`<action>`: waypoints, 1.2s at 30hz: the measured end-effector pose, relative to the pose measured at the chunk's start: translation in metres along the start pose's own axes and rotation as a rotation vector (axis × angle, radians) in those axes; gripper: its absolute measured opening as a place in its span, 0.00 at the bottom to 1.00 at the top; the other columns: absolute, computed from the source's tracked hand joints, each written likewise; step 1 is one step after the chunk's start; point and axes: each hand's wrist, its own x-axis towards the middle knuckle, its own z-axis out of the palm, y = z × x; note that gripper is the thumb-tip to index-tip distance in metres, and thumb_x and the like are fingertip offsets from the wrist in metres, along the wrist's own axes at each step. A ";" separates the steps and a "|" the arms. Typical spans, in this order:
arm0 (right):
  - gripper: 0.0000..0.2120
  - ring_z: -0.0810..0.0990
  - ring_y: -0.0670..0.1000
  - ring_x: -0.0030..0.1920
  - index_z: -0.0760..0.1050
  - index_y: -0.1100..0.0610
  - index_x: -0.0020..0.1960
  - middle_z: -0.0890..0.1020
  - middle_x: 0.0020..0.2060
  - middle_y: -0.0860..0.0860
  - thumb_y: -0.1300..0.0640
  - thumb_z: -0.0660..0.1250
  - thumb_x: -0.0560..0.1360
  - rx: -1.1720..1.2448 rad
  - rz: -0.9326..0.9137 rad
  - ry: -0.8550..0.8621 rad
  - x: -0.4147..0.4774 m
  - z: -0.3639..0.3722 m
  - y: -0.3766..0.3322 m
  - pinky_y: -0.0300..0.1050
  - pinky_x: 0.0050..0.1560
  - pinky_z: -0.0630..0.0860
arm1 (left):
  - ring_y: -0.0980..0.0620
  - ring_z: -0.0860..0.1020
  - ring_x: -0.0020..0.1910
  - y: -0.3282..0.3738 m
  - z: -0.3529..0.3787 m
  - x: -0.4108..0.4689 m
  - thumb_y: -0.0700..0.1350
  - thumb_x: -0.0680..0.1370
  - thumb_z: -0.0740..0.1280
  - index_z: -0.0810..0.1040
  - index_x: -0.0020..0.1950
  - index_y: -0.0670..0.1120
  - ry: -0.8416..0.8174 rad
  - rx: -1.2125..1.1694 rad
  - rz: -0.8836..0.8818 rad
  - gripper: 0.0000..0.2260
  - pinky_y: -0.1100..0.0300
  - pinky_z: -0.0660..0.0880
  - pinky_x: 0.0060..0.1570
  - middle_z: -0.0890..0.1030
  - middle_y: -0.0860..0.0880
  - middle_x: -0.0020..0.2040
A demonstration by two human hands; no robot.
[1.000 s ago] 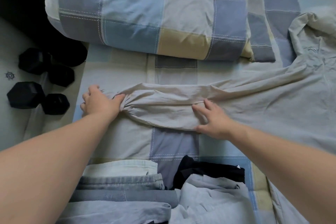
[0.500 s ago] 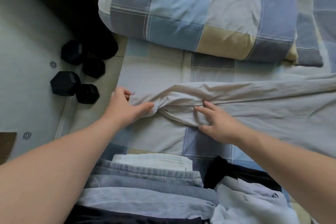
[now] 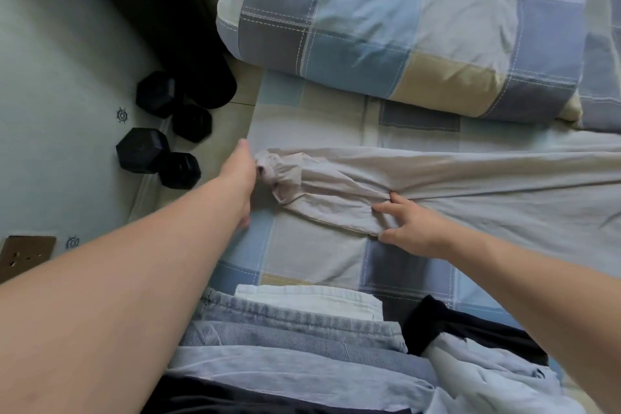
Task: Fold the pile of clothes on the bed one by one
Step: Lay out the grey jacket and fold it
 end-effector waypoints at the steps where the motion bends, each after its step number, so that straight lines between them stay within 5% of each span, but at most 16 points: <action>1: 0.32 0.51 0.53 0.81 0.61 0.41 0.79 0.49 0.82 0.48 0.49 0.68 0.77 0.003 0.011 -0.017 0.002 0.000 0.001 0.47 0.78 0.54 | 0.44 0.74 0.66 -0.001 -0.001 0.005 0.68 0.78 0.62 0.72 0.71 0.46 0.083 -0.035 0.162 0.31 0.50 0.68 0.66 0.76 0.48 0.67; 4: 0.33 0.48 0.55 0.81 0.59 0.40 0.79 0.46 0.82 0.48 0.48 0.68 0.77 -0.015 0.034 -0.050 0.007 0.001 0.000 0.52 0.79 0.53 | 0.51 0.73 0.63 -0.009 -0.006 -0.001 0.64 0.73 0.72 0.66 0.74 0.46 -0.018 0.332 0.511 0.37 0.60 0.65 0.59 0.73 0.51 0.66; 7: 0.34 0.45 0.56 0.81 0.57 0.39 0.80 0.44 0.82 0.48 0.49 0.67 0.77 -0.041 0.065 -0.071 0.010 0.004 -0.002 0.54 0.79 0.51 | 0.50 0.73 0.55 -0.016 0.003 0.008 0.55 0.75 0.75 0.69 0.70 0.44 0.014 0.414 0.428 0.30 0.60 0.66 0.53 0.74 0.50 0.60; 10: 0.36 0.44 0.57 0.81 0.54 0.39 0.80 0.42 0.82 0.48 0.50 0.67 0.77 -0.070 0.081 -0.056 0.010 0.011 -0.005 0.52 0.79 0.49 | 0.42 0.79 0.50 -0.011 0.006 0.026 0.49 0.78 0.71 0.78 0.59 0.40 0.204 0.129 0.268 0.15 0.53 0.77 0.54 0.81 0.44 0.52; 18: 0.38 0.42 0.59 0.81 0.50 0.39 0.81 0.40 0.82 0.48 0.49 0.66 0.77 -0.132 0.104 -0.065 0.006 0.014 -0.010 0.54 0.79 0.51 | 0.42 0.75 0.46 -0.020 -0.006 0.024 0.56 0.81 0.66 0.72 0.49 0.43 0.187 0.453 0.366 0.15 0.55 0.69 0.45 0.75 0.48 0.41; 22: 0.39 0.43 0.60 0.81 0.49 0.40 0.81 0.40 0.82 0.50 0.50 0.66 0.78 -0.169 0.082 -0.047 0.004 0.017 -0.010 0.53 0.79 0.50 | 0.38 0.73 0.60 -0.024 -0.013 0.018 0.55 0.81 0.66 0.71 0.60 0.47 0.526 0.796 0.511 0.15 0.47 0.69 0.58 0.75 0.42 0.62; 24: 0.39 0.42 0.59 0.81 0.48 0.39 0.81 0.39 0.81 0.48 0.50 0.66 0.77 -0.160 0.079 -0.033 0.004 0.019 -0.007 0.56 0.79 0.51 | 0.39 0.71 0.63 -0.021 0.000 0.006 0.54 0.79 0.67 0.71 0.64 0.49 0.598 1.051 0.865 0.16 0.46 0.66 0.59 0.73 0.43 0.65; 27: 0.41 0.40 0.57 0.81 0.47 0.37 0.80 0.38 0.81 0.45 0.50 0.66 0.75 -0.141 0.080 -0.006 0.005 0.025 -0.002 0.62 0.77 0.55 | 0.41 0.69 0.67 -0.019 0.036 -0.015 0.52 0.80 0.64 0.72 0.68 0.51 0.011 1.315 1.324 0.17 0.47 0.67 0.61 0.72 0.46 0.69; 28: 0.41 0.40 0.57 0.81 0.47 0.37 0.80 0.38 0.81 0.45 0.50 0.66 0.75 -0.145 0.078 0.000 0.005 0.027 -0.001 0.62 0.77 0.55 | 0.42 0.66 0.72 -0.023 0.045 -0.019 0.54 0.82 0.62 0.69 0.72 0.54 -0.187 1.424 1.310 0.19 0.47 0.66 0.67 0.69 0.47 0.74; 30: 0.41 0.40 0.57 0.81 0.47 0.37 0.80 0.38 0.81 0.45 0.49 0.66 0.75 -0.144 0.075 0.007 0.005 0.027 0.000 0.62 0.77 0.55 | 0.46 0.52 0.80 -0.035 0.048 -0.010 0.58 0.84 0.55 0.58 0.79 0.60 -0.314 1.602 1.138 0.22 0.44 0.54 0.76 0.54 0.51 0.82; 33: 0.41 0.40 0.55 0.81 0.48 0.36 0.80 0.38 0.81 0.44 0.49 0.68 0.75 -0.118 0.080 -0.005 0.006 0.025 0.000 0.64 0.76 0.55 | 0.47 0.39 0.81 -0.045 0.015 0.013 0.59 0.85 0.50 0.42 0.81 0.63 -0.173 1.647 0.818 0.27 0.40 0.42 0.78 0.36 0.55 0.82; 36: 0.41 0.39 0.55 0.81 0.49 0.37 0.81 0.38 0.81 0.44 0.49 0.69 0.76 -0.107 0.078 -0.026 0.003 0.022 -0.002 0.64 0.77 0.54 | 0.44 0.39 0.81 -0.038 -0.020 0.019 0.53 0.85 0.53 0.37 0.82 0.58 0.058 1.565 0.450 0.31 0.38 0.42 0.78 0.36 0.49 0.82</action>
